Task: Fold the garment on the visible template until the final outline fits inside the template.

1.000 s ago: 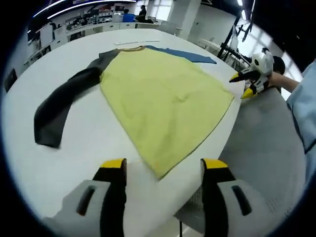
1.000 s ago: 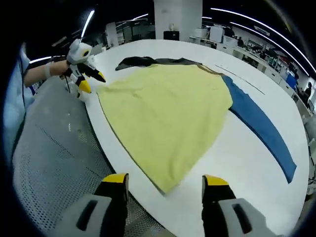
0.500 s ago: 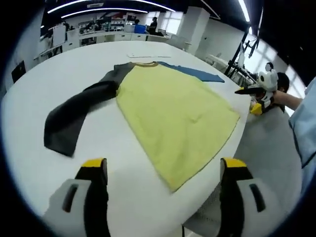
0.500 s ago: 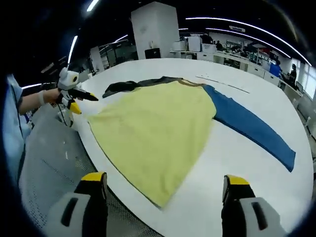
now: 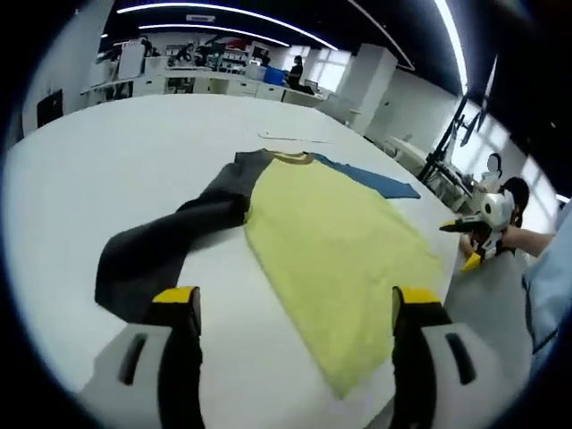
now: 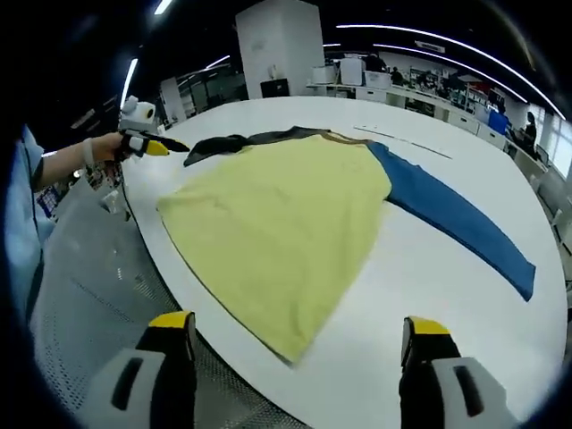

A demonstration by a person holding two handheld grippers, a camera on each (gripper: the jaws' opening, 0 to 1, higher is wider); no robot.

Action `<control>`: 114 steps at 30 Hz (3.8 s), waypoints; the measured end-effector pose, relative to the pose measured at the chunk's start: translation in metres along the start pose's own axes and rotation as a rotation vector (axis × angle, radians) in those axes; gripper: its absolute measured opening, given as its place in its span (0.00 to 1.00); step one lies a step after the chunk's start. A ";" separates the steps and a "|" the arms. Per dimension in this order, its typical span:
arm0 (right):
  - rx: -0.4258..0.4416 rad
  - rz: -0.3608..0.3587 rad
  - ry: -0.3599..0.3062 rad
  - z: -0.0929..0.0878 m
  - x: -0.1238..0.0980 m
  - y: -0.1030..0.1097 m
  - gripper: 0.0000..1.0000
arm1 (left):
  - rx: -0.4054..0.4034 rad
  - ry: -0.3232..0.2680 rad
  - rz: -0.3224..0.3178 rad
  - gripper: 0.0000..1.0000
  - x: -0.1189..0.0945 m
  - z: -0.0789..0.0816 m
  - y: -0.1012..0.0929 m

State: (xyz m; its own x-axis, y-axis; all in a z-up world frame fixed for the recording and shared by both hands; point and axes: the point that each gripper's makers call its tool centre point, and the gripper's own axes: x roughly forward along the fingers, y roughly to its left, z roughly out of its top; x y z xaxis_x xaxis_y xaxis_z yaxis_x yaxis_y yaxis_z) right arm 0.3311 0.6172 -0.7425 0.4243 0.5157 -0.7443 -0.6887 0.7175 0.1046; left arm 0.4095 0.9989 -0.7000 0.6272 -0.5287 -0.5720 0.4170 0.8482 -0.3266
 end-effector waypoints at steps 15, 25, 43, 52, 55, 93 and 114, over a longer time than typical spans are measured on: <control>0.020 -0.010 0.018 -0.009 0.000 0.000 0.95 | -0.039 -0.019 0.041 0.71 0.023 0.046 0.050; 0.032 -0.001 0.035 -0.015 0.002 0.003 0.95 | -0.104 -0.004 0.158 0.38 0.039 0.056 0.098; 0.054 0.018 0.059 -0.021 0.011 0.010 0.93 | -0.036 0.175 0.188 0.05 0.055 0.025 0.118; 0.041 0.021 0.047 -0.015 0.013 0.010 0.92 | -0.034 0.150 0.170 0.00 0.049 0.032 0.111; 0.038 0.019 0.041 -0.013 0.011 0.010 0.92 | -0.025 0.119 0.154 0.00 0.044 0.043 0.103; 0.009 0.010 0.023 -0.014 0.012 0.015 0.88 | 0.110 0.201 -0.103 0.00 0.120 -0.016 -0.069; -0.006 0.001 0.022 -0.015 0.016 0.015 0.88 | 0.088 0.086 0.014 0.21 0.085 0.016 -0.029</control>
State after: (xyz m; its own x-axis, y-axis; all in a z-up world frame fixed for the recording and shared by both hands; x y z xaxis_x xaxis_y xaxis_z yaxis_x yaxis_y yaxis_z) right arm 0.3191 0.6294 -0.7628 0.4106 0.5055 -0.7588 -0.6923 0.7144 0.1013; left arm 0.4609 0.9291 -0.7271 0.5760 -0.5087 -0.6399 0.4669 0.8473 -0.2533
